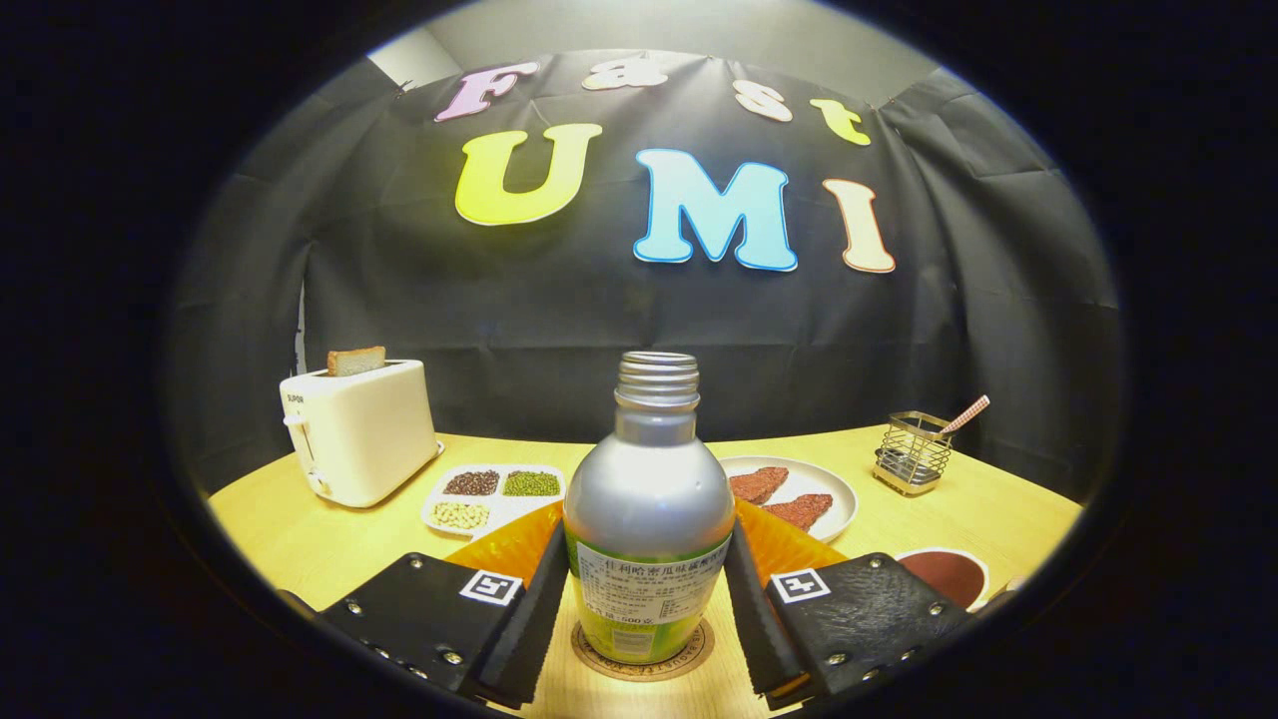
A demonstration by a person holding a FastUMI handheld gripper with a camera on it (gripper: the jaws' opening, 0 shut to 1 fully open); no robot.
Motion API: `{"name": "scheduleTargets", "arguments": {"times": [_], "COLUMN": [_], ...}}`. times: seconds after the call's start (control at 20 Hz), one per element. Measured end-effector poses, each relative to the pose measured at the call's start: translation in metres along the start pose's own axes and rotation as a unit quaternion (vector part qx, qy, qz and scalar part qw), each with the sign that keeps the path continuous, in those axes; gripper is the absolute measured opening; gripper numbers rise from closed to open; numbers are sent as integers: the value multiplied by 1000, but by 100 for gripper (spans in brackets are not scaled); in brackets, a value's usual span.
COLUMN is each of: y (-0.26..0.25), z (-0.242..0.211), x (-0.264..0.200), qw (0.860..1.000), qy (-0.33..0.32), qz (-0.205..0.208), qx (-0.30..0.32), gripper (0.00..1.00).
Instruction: Take the bottle from table, then pour the juice into the cup, finally place the bottle on the coaster
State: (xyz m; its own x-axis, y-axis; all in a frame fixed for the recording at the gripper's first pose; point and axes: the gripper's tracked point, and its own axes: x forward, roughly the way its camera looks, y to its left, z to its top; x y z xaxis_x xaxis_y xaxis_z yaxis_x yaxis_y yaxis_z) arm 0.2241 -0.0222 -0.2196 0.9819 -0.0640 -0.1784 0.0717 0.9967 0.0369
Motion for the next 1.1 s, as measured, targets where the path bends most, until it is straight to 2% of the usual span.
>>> {"name": "scheduleTargets", "arguments": {"times": [0.4, 0.5, 0.6, 0.65, 0.85, 1.1], "y": [-2, -4, 3, 2, -9, -17], "z": [-8, -6, 0, 10, 50, 118], "x": [2, -1, 2, -8, -33, -77], "qw": [1000, 1000, 1000, 1000, 999, 998], "qy": [0, 6, -8, -14, -42, -62], "qz": [-10, -18, -1, 0, -10, 1], "qx": [-3, -4, -2, -1, 4, -5], "gripper": [76, 80, 92, 98, 98, 98]}}
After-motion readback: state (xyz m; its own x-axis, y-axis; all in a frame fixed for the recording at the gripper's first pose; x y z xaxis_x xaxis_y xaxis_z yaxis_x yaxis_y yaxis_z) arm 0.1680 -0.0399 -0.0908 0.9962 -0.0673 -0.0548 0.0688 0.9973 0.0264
